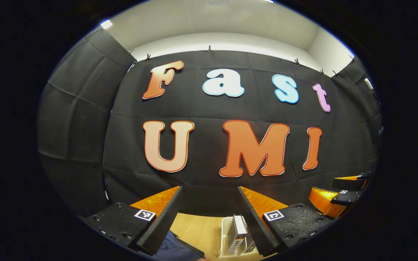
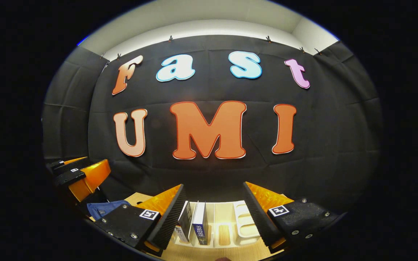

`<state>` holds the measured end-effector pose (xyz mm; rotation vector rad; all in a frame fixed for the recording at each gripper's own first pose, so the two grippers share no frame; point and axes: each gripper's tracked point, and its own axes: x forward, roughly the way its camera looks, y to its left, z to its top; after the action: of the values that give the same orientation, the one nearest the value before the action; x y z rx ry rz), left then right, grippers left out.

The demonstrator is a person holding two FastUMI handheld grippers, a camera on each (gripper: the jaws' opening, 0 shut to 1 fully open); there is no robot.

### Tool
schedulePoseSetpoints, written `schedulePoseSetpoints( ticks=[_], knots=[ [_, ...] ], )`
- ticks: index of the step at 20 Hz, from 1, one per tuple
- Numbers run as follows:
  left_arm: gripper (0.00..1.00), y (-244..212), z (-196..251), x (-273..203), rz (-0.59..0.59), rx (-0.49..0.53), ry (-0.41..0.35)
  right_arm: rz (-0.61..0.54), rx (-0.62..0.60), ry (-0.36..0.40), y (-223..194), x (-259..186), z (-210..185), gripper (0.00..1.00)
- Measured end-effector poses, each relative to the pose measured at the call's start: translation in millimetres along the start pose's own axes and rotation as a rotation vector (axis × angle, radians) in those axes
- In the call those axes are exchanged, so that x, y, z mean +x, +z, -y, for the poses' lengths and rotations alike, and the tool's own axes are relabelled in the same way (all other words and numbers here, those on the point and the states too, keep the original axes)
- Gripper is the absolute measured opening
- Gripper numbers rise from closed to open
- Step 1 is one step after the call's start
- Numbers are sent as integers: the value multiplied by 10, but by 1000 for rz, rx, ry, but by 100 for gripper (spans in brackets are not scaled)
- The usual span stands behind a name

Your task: Open the schoolbag, grab two books from the bookshelf and put them into the schoolbag.

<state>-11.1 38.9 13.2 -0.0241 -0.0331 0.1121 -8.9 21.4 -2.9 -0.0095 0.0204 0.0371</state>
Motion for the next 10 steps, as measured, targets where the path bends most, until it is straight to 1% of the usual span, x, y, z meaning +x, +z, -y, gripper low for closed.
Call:
schedulePoseSetpoints(
  ticks=[10],
  knots=[
    [93, -167, 13, 27, -9, 15, -10, -30, -16, -6, -180, 81, 6, 93]
  ],
)
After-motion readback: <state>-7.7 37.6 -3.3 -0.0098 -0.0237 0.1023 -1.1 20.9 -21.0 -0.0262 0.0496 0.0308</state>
